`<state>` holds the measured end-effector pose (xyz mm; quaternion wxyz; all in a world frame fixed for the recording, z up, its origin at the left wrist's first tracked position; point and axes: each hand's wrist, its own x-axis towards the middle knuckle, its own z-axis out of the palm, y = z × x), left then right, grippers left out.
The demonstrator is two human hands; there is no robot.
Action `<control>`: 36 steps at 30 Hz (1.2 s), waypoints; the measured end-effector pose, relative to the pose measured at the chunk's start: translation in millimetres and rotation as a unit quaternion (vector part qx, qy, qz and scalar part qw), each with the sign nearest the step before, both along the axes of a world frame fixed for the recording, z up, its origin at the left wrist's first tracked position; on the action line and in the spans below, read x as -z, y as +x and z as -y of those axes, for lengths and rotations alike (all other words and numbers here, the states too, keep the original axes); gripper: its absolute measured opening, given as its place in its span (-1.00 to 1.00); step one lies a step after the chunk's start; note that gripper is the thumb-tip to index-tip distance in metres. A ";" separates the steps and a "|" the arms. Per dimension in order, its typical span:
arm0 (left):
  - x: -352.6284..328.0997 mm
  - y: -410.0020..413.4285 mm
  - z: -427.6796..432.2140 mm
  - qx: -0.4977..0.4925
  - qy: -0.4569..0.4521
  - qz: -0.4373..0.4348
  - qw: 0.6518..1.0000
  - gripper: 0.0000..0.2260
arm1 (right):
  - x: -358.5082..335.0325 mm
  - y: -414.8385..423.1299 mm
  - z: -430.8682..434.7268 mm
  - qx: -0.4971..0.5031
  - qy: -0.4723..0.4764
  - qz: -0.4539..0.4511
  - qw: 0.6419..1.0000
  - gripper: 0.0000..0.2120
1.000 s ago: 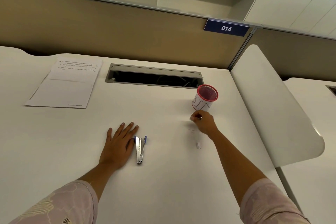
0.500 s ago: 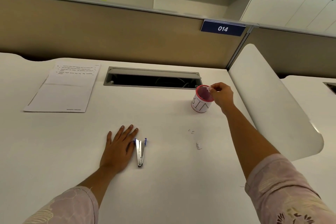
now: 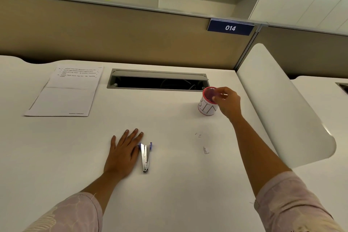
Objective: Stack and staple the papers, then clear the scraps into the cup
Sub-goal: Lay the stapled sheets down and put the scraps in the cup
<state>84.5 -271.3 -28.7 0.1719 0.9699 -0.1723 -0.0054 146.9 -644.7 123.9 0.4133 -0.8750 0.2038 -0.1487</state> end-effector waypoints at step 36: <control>-2.2 -1.5 0.4 -0.007 -0.015 -0.002 1.000 -0.55 | 97.9 -85.7 -46.8 -0.086 -0.046 -0.127 0.987 -0.67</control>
